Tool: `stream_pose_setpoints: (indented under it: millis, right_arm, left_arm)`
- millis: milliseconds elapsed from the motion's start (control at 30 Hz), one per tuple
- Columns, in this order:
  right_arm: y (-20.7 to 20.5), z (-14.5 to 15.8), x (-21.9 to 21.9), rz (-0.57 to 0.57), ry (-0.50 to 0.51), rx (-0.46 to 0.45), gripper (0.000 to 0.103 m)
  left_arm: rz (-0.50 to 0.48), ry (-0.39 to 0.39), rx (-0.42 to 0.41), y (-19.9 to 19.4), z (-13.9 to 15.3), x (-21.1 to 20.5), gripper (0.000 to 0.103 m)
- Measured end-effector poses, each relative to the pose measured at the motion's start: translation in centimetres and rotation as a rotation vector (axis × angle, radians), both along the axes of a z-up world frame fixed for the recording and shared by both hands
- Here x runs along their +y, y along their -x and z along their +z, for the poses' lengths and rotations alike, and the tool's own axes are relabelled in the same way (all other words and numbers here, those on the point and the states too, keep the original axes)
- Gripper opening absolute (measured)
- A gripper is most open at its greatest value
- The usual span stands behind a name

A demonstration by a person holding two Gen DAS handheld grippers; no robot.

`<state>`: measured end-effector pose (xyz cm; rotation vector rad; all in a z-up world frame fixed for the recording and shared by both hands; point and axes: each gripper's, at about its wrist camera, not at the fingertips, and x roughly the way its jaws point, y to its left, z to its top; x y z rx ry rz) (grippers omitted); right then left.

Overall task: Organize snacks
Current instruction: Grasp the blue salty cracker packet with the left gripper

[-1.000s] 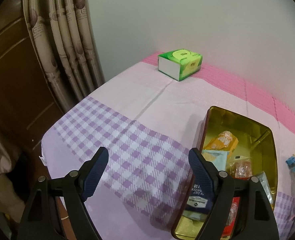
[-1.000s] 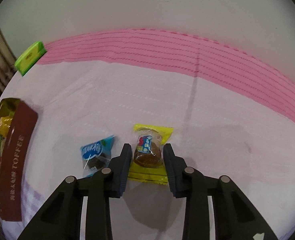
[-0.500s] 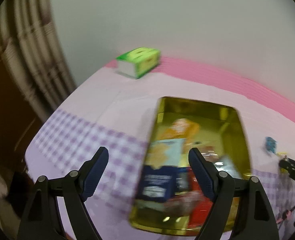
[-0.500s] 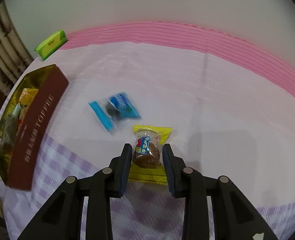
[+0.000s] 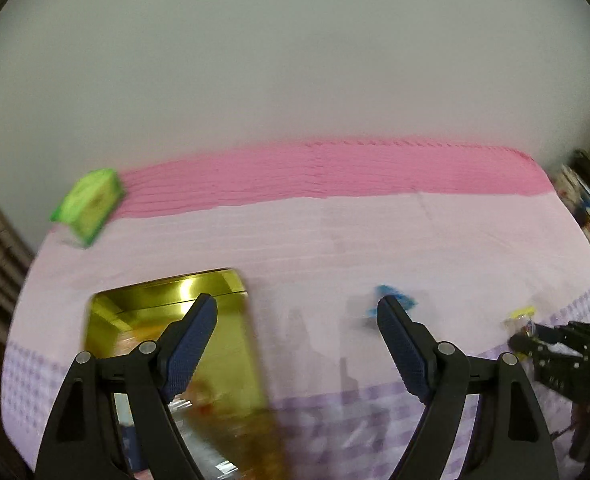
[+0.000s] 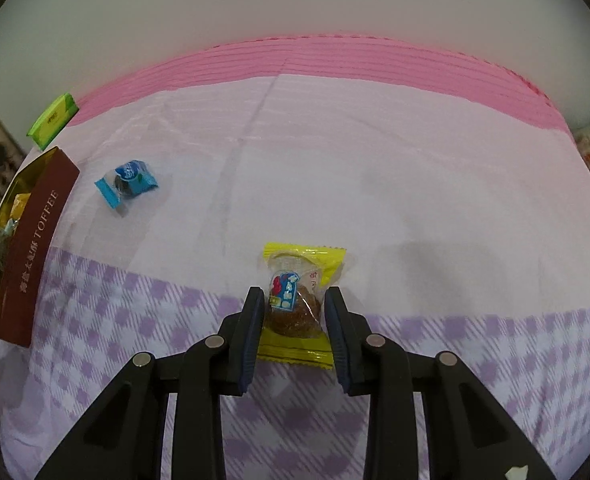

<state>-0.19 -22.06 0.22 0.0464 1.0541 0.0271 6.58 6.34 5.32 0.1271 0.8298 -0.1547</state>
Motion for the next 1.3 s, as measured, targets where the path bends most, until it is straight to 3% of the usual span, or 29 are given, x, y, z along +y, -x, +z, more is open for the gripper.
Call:
stream_pose_setpoints:
  millis: [300,733,1033,1233,1300]
  right_arm:
    - [1.5,-0.2,-1.2,0.004,-0.014,-0.011,0.028]
    - [1.5,-0.2,-1.2,0.01,-0.007,-0.013,0.028]
    - [1.3,-0.1,-1.4,0.0,-0.021,-0.01,0.028]
    - [1.3,-0.2,-1.3,0.003,-0.009,-0.013,0.028]
    - [1.3,-0.2,-1.2,0.001,-0.01,-0.012,0.028]
  left_arm:
    - [-0.063,-0.019,0.103,-3.8,-3.6,-4.7,0.082]
    - [-0.102,-0.105,0.152,-5.1,-6.3,-6.3,0.082]
    - [-0.128,-0.109,0.193,-6.0,-7.6,-7.4,0.08]
    - [-0.119,-0.091,0.218,-6.9,-8.5,-7.6,0.062]
    - [-0.107,-0.076,0.233,-7.0,-8.8,-7.5,0.044]
